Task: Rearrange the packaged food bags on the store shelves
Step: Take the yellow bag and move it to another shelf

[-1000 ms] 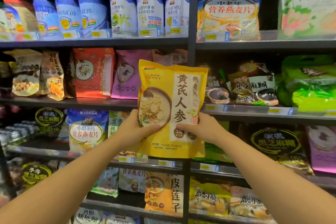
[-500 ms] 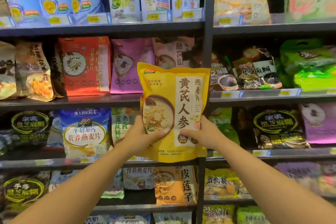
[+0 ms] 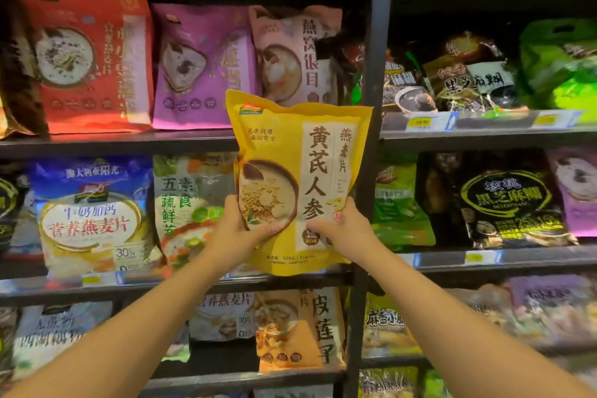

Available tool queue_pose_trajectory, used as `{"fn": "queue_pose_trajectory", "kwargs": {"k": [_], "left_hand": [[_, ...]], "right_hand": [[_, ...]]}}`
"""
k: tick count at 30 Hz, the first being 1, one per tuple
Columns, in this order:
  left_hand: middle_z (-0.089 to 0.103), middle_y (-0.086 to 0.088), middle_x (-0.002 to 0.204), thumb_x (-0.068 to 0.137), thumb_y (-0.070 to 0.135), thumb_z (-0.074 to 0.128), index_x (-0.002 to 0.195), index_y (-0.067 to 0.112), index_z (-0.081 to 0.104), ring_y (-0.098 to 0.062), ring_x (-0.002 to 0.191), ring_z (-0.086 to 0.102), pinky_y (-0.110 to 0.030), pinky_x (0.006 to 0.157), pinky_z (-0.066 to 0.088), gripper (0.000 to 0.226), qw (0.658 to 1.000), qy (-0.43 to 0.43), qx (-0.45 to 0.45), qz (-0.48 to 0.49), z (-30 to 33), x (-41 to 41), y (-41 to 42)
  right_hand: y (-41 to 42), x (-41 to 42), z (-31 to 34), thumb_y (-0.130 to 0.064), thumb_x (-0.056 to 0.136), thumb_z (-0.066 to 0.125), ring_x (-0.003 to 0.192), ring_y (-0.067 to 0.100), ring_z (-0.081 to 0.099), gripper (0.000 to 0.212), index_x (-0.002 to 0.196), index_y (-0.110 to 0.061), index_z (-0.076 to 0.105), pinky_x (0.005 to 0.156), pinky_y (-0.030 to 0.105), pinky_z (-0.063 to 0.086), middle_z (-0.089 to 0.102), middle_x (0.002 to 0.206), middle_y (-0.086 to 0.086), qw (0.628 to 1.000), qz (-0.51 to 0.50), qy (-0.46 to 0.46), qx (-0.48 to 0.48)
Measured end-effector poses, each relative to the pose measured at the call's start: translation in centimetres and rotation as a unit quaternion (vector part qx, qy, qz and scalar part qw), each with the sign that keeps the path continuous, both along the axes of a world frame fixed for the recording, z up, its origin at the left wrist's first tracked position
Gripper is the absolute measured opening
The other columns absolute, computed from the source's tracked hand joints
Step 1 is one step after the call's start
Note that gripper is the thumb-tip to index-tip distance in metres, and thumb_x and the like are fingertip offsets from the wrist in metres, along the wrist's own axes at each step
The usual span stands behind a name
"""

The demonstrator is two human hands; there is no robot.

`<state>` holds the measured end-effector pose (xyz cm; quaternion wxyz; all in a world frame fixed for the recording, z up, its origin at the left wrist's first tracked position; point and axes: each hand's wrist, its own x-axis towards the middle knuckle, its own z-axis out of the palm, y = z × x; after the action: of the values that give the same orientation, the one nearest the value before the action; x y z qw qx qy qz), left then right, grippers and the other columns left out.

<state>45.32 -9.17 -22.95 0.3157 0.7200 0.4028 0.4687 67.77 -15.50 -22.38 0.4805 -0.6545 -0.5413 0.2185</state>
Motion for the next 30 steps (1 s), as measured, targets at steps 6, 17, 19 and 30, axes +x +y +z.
{"fn": "queue_pose_trajectory", "kwargs": {"k": [6,17,19,30], "left_hand": [[0.058,0.012,0.119,0.076,0.034,0.090,0.124,0.020,0.038,0.003,0.107,0.058,-0.019,0.080,0.053,0.072,1.000,-0.016,-0.004,-0.002,-3.4,1.5,3.2],[0.055,0.011,0.112,0.075,0.015,0.091,0.126,0.018,0.041,-0.016,0.115,0.055,-0.029,0.088,0.047,0.071,0.998,-0.031,0.001,0.053,-5.3,5.4,8.1],[0.055,0.013,0.110,0.076,0.011,0.090,0.124,0.018,0.040,-0.018,0.117,0.055,-0.030,0.089,0.048,0.070,0.998,-0.032,-0.007,0.055,-5.8,5.9,9.0],[0.062,-0.002,0.116,0.074,0.018,0.092,0.116,0.021,0.045,-0.024,0.112,0.060,-0.034,0.085,0.051,0.063,0.990,0.040,-0.021,0.131,-7.5,7.9,11.3]], "right_hand": [[2.8,0.4,-3.0,-0.031,0.088,0.082,0.110,0.015,0.056,0.057,0.125,-0.025,0.039,0.089,0.031,0.047,0.058,0.125,-0.003,1.000,-0.017,0.008,0.007],[7.8,0.9,-5.1,-0.023,0.095,0.074,0.147,0.035,0.038,0.076,0.156,-0.011,0.031,0.121,0.053,0.034,0.047,0.152,0.016,0.997,-0.077,-0.016,0.019],[8.6,1.1,-5.5,-0.020,0.097,0.072,0.147,0.033,0.036,0.073,0.157,-0.010,0.031,0.122,0.050,0.033,0.046,0.152,0.016,0.996,-0.086,-0.011,0.013],[12.0,2.3,-8.2,-0.024,0.102,0.066,0.154,0.031,0.026,0.085,0.166,-0.011,0.012,0.124,0.045,0.029,0.027,0.165,0.016,0.996,-0.089,0.007,-0.026]]}}
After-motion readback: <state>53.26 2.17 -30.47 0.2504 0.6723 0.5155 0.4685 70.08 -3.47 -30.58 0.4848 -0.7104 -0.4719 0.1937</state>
